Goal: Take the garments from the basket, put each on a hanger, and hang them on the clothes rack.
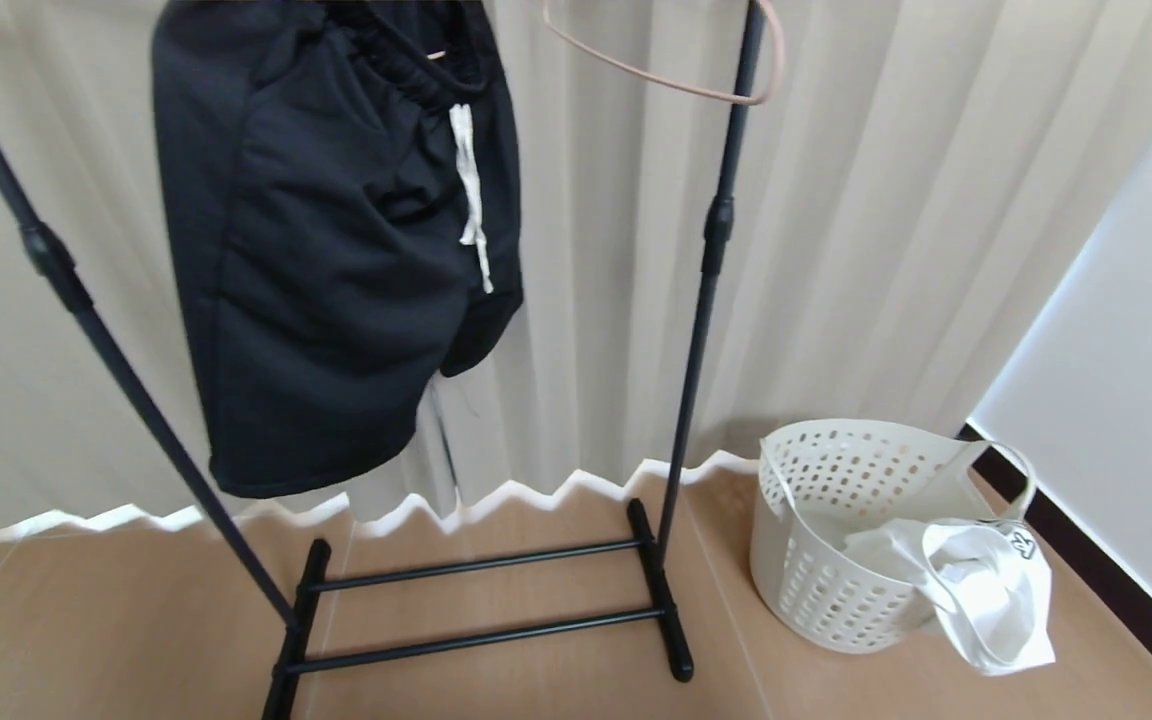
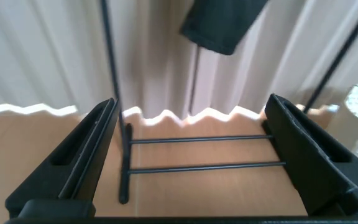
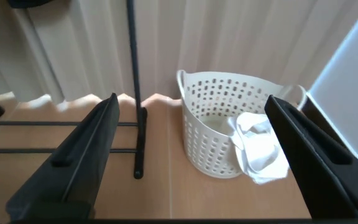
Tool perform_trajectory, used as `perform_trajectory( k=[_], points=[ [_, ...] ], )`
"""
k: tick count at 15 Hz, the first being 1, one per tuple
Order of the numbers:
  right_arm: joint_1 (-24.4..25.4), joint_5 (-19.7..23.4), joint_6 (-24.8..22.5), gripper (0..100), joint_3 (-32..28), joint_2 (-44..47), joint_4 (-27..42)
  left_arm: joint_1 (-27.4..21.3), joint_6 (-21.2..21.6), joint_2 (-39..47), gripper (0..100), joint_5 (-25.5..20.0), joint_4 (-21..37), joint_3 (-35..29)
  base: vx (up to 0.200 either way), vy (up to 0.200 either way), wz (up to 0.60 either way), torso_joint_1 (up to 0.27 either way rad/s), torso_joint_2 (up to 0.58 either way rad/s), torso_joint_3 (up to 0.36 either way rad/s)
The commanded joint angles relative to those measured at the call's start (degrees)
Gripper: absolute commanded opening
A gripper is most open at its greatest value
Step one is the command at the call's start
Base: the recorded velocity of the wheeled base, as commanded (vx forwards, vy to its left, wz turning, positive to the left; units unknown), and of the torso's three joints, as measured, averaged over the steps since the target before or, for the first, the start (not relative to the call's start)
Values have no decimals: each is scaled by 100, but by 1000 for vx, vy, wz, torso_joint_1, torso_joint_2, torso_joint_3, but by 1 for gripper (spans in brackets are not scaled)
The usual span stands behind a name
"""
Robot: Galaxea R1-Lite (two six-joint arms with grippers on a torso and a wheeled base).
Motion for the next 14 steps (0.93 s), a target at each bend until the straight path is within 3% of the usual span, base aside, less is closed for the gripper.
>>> perform_trajectory(
  k=[1,4,14],
  points=[
    [-5,4,-4,100,0,4,-4,5,-4,9,100,11,-1,0,0,0,-600,2,2,2],
    [4,4,-4,100,0,4,-4,-4,13,9,100,-7,-1,0,0,0,0,0,0,0],
    [4,4,-4,100,0,4,-4,-4,4,9,100,2,-1,0,0,-200,0,5,5,3]
  ],
)
